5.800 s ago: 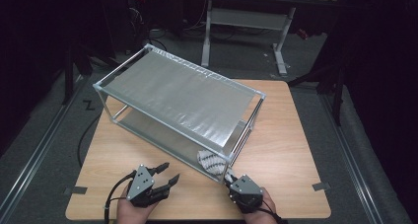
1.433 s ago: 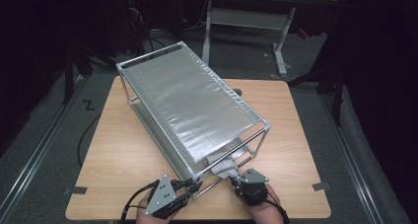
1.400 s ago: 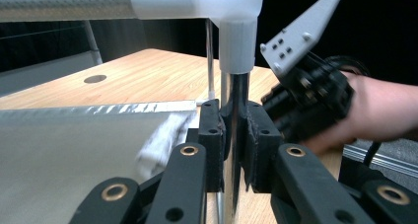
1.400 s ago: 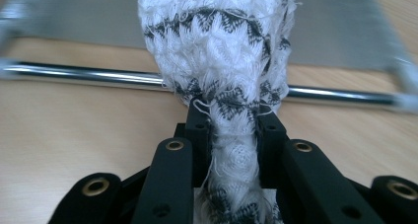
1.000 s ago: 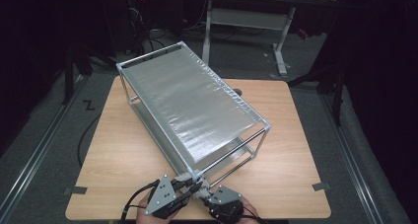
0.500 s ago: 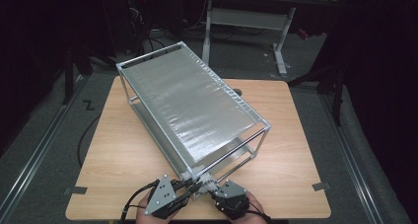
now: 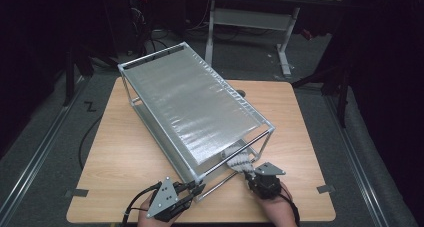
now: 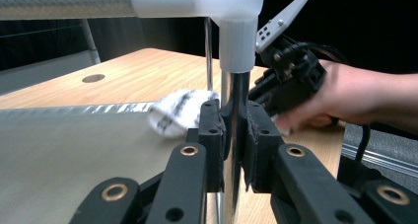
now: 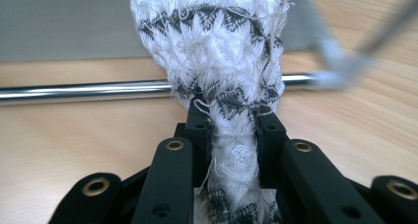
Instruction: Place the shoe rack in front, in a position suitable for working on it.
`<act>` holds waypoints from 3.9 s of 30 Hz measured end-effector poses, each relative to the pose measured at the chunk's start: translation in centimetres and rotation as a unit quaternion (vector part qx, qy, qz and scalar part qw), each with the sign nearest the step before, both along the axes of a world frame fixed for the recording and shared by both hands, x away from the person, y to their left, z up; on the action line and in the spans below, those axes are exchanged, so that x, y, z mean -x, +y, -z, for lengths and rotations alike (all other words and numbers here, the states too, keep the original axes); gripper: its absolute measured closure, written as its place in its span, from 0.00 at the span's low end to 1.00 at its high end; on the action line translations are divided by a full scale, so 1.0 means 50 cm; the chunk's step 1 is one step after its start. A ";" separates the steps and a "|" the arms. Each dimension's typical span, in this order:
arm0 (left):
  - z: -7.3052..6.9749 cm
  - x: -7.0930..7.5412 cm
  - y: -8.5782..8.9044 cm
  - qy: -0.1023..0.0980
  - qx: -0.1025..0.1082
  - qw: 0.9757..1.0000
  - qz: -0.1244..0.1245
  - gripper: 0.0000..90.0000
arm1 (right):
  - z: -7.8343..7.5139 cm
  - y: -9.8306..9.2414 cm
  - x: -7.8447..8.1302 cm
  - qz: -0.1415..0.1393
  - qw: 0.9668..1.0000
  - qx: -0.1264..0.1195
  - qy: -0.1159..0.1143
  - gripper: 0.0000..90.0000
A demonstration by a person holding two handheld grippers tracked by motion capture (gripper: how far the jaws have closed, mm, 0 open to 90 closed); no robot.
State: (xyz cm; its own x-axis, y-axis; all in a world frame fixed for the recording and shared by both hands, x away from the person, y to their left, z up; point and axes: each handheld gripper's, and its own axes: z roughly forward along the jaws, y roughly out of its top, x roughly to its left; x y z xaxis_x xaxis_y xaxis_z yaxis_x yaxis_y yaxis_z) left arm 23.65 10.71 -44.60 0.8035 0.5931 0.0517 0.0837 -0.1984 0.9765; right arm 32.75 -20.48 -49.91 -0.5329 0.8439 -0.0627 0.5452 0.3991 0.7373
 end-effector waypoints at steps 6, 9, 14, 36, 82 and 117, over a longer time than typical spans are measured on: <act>0.000 0.000 0.000 0.000 0.000 1.000 0.000 0.89 | 0.001 -0.052 -0.024 0.048 0.999 -0.003 -0.003 0.83; 0.000 0.000 0.000 0.002 0.001 1.000 0.000 0.89 | 0.001 -0.065 -0.029 0.057 0.998 -0.006 -0.004 0.83; 0.001 -0.001 -0.002 0.001 0.002 1.000 0.002 0.89 | -0.001 -0.068 -0.027 0.059 0.998 -0.012 -0.007 0.83; 0.001 -0.023 -0.015 0.002 0.005 1.000 0.018 0.89 | -0.075 -0.109 0.079 0.073 0.991 -0.062 -0.089 0.83; 0.045 0.033 0.012 0.014 -0.030 0.999 -0.029 0.66 | -0.303 0.066 0.136 -0.079 0.962 -0.142 -0.221 0.78; 0.059 0.016 0.000 0.012 -0.032 0.999 -0.013 0.89 | -0.248 0.021 0.122 -0.019 0.980 -0.073 -0.182 0.82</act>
State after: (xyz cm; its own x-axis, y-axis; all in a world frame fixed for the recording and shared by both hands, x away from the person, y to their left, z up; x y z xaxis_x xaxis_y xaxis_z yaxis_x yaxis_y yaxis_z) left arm 22.87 10.72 -47.57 0.7892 0.6100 0.0709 0.1132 -0.2580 0.9595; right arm 26.64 -19.45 -37.53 -0.5288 0.8382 -0.1336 0.2227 0.2889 0.9311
